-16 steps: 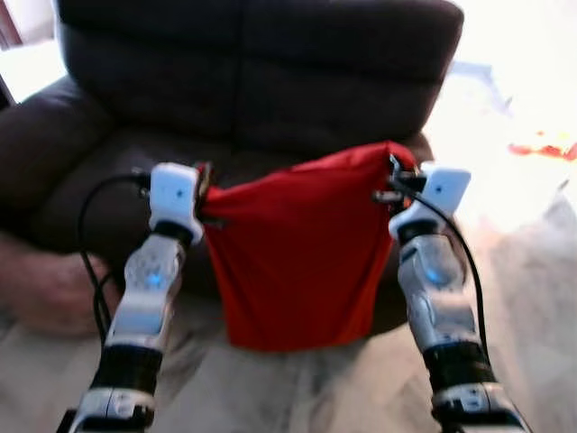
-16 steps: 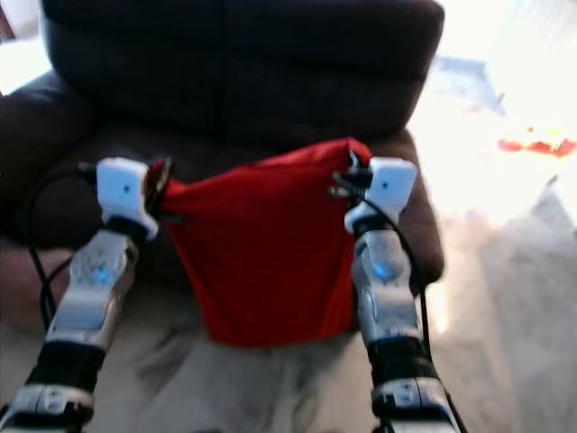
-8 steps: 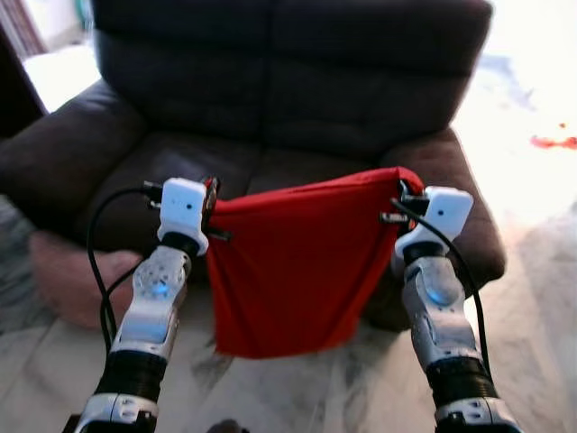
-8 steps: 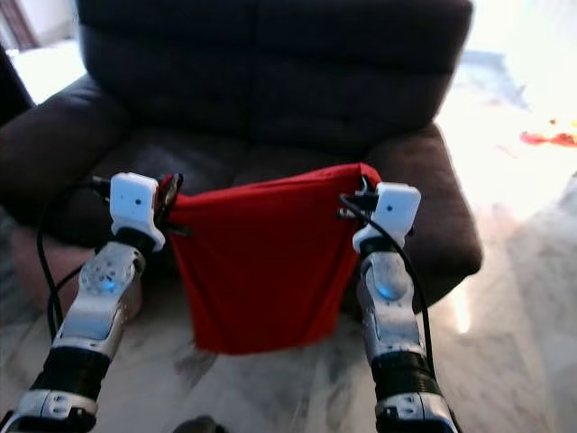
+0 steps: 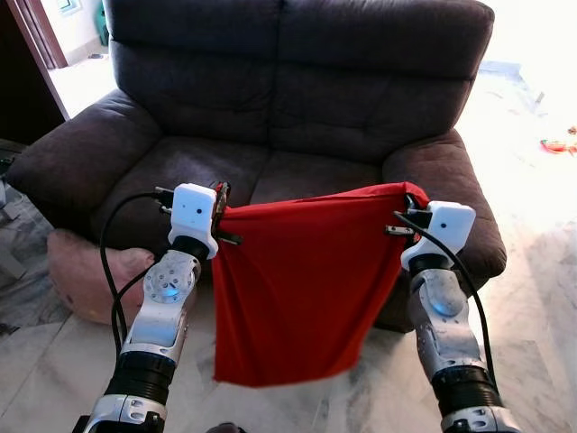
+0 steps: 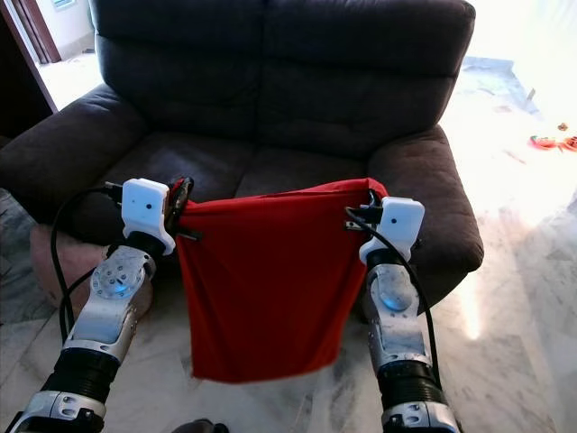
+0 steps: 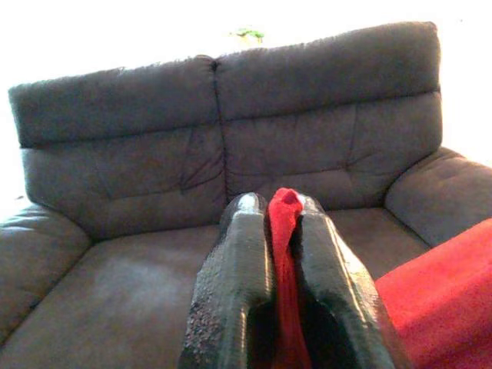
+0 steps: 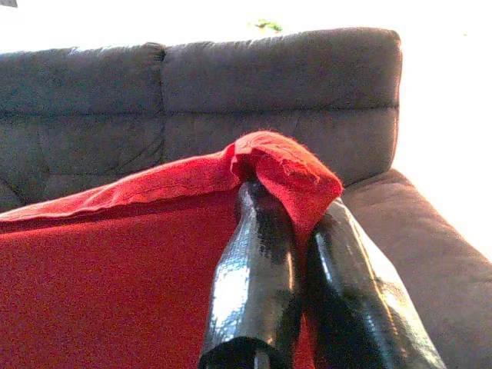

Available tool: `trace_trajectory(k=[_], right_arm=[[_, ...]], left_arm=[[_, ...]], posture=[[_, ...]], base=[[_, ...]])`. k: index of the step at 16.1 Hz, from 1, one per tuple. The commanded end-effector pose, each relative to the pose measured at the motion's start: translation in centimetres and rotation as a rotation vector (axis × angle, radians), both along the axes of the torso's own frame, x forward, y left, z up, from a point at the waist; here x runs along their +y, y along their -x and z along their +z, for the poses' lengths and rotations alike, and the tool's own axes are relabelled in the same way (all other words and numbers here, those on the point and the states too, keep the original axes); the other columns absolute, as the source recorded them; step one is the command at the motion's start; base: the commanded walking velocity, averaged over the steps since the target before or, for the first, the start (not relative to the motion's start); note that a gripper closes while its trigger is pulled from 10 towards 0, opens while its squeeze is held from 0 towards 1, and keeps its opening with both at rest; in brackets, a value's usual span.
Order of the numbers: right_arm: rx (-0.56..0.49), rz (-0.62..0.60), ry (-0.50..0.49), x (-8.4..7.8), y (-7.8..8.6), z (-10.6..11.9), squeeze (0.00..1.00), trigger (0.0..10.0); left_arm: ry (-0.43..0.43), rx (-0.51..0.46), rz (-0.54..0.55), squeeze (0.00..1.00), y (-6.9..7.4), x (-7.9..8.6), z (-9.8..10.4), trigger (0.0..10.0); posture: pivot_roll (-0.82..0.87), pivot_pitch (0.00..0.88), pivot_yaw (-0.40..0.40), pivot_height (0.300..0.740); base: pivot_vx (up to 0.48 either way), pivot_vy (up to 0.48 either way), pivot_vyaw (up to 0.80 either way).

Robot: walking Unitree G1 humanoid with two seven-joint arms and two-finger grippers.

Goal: Move the pillow to the sofa from floor

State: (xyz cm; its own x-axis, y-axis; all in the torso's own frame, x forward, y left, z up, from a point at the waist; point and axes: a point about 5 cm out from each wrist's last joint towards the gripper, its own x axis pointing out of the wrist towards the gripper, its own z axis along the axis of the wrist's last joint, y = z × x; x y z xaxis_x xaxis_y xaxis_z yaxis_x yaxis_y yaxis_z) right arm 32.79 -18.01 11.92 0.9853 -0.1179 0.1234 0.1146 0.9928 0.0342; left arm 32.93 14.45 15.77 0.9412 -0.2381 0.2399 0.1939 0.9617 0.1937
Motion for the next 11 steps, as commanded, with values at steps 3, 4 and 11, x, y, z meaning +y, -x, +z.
trace_trajectory(k=[3, 4, 11], right_arm=[[-0.037, -0.155, 0.041, -2.8, -0.4, 1.3, 0.00, 10.0], [-0.020, -0.185, 0.062, -3.2, -0.2, 0.9, 0.00, 10.0], [-0.001, -0.281, 0.060, -4.1, 0.3, 0.4, 0.00, 10.0]], left_arm=[[-0.017, -0.047, -0.008, 0.00, -0.3, 0.1, 0.9, 10.0], [-0.006, -0.019, 0.005, 0.00, -0.3, 0.4, 0.1, 10.0], [-0.062, -0.010, -0.046, 0.00, -0.1, 0.0, -0.2, 10.0]], posture=[[0.08, 0.015, -0.045, 0.740], [0.08, 0.027, -0.045, 0.740], [0.09, 0.017, -0.043, 0.740]], base=[[0.000, 0.000, 0.00], [0.000, 0.000, 0.00], [0.000, 0.000, 0.00]])
